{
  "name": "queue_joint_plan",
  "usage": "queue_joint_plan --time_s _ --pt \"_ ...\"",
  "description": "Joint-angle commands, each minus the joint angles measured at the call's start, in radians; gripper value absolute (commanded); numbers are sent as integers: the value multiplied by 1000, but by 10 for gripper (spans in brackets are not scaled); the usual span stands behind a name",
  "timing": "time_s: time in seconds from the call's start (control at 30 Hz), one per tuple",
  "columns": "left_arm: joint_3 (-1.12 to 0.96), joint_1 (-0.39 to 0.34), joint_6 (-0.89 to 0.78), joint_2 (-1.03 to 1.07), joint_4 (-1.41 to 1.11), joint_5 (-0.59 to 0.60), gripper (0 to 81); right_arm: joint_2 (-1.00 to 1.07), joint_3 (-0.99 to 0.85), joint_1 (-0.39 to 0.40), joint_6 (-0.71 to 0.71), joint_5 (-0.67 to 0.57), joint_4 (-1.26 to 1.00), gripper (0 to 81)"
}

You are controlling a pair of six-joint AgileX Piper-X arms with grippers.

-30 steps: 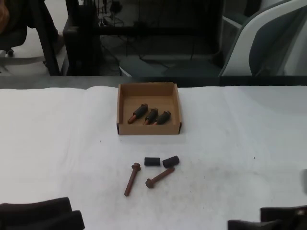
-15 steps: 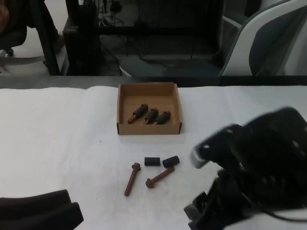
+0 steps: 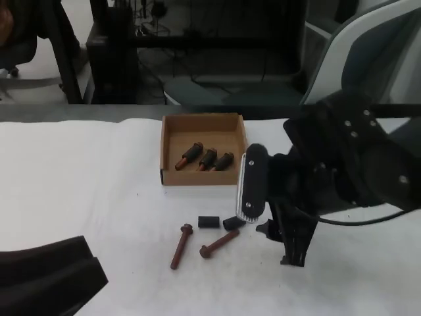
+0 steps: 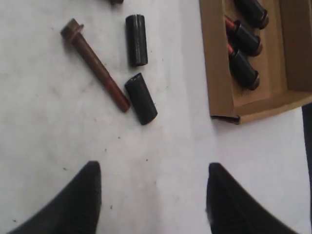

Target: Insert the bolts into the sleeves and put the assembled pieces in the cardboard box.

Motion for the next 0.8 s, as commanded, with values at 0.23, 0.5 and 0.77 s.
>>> queue_joint_plan --time_s 0.23,0.5,0.77 --pt "0 2 -1 -6 -19 3 388 113 -31 -8 -192 -39 -96 623" --pt "0 2 14 -6 -19 0 388 187 -62 -5 -207 -64 -111 424" --pt "0 2 32 -6 -30 0 388 243 -109 -5 -209 -82 -111 421"
